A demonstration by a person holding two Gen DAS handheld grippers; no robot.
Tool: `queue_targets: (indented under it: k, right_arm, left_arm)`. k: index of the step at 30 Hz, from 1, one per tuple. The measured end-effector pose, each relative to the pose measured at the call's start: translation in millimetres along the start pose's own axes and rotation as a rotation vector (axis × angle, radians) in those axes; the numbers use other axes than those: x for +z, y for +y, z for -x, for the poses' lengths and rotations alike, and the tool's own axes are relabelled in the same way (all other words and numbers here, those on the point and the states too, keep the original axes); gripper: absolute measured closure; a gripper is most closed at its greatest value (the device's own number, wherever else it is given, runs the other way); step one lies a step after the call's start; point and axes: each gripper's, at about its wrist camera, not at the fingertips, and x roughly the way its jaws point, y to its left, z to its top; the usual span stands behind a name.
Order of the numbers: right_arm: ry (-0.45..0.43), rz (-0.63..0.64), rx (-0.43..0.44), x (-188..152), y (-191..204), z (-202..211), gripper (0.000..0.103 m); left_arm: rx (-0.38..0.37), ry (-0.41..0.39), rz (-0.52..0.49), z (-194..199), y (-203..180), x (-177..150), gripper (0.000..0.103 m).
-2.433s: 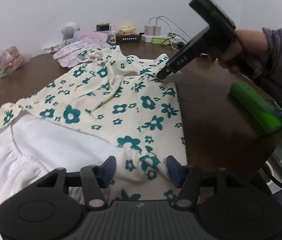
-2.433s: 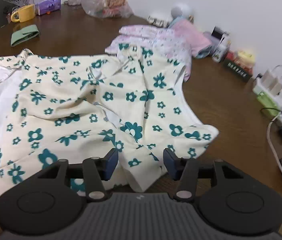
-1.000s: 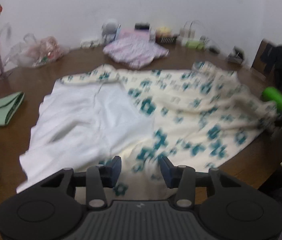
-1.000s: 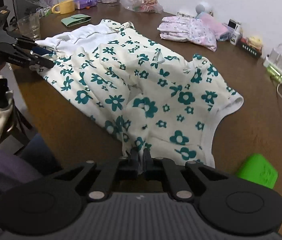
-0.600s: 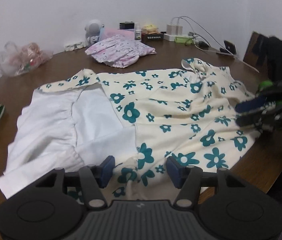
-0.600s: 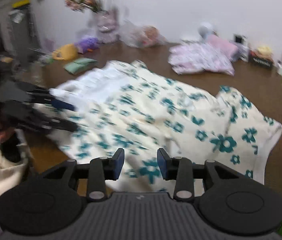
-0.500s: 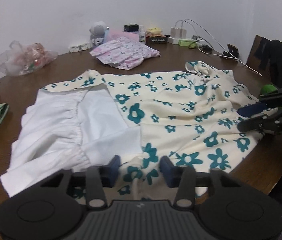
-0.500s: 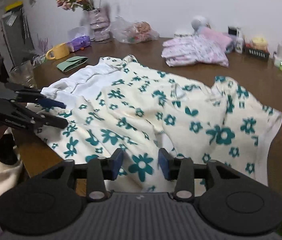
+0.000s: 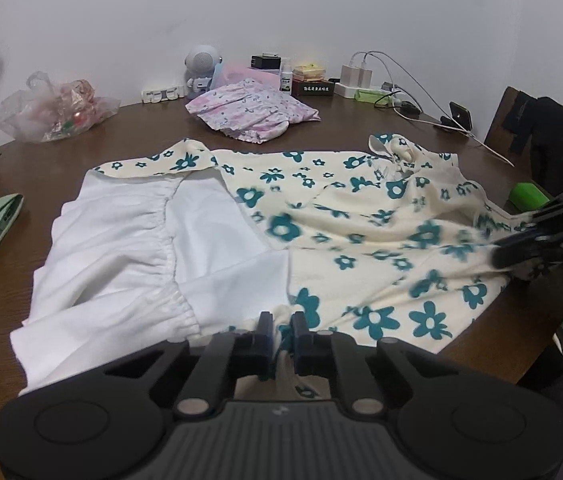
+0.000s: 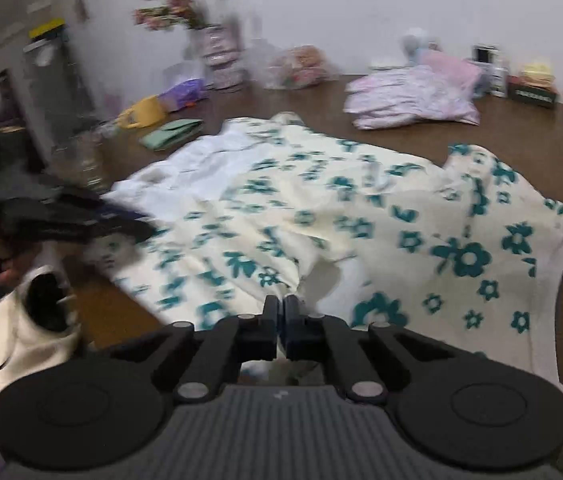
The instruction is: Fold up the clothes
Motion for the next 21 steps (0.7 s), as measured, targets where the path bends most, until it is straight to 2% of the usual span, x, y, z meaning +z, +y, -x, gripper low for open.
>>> queue_targets:
  k: [3,6,8,9,10,12,15,16,21]
  right_arm:
    - [0.043,0.040,0.082,-3.3,10.0,13.6,0.100]
    - [0.088,0.041,0.063,-5.9,10.8,11.4,0.098]
    - [0.067,0.034,0.054,-2.4,7.3,17.2,0.092]
    - [0.039,0.019,0.063,0.9,3.2,23.1,0.084]
    - [0.007,0.002,0.065,4.8,-1.3,28.0,0.070]
    - [-0.042,-0.018,0.012,19.4,-10.8,27.8,0.060]
    - [-0.048,-0.004,-0.170,45.8,-24.8,1.4,0.060]
    - [-0.047,-0.005,-0.220,54.6,-29.5,-10.3,0.060]
    - [-0.003,-0.140,-0.239,80.5,-59.1,-58.1,0.060]
  left_arm:
    - [-0.009,0.015,-0.021,0.3,0.6,-3.9,0.093]
    - [-0.027,-0.001,-0.048,8.4,-2.2,-1.4,0.089]
    - [-0.050,-0.043,-0.075,19.0,-4.4,5.9,0.083]
    - [-0.060,-0.062,-0.080,21.8,-4.1,11.6,0.077]
    - [-0.066,-0.078,-0.081,23.4,-3.8,18.1,0.067]
    - [-0.052,-0.078,-0.066,12.2,-4.2,36.8,0.059]
    - [-0.021,-0.018,-0.079,-25.3,-4.5,71.8,0.059]
    - [-0.015,0.015,-0.055,-41.1,-0.9,85.5,0.059]
    - [0.006,0.134,0.105,-105.0,28.0,132.9,0.059]
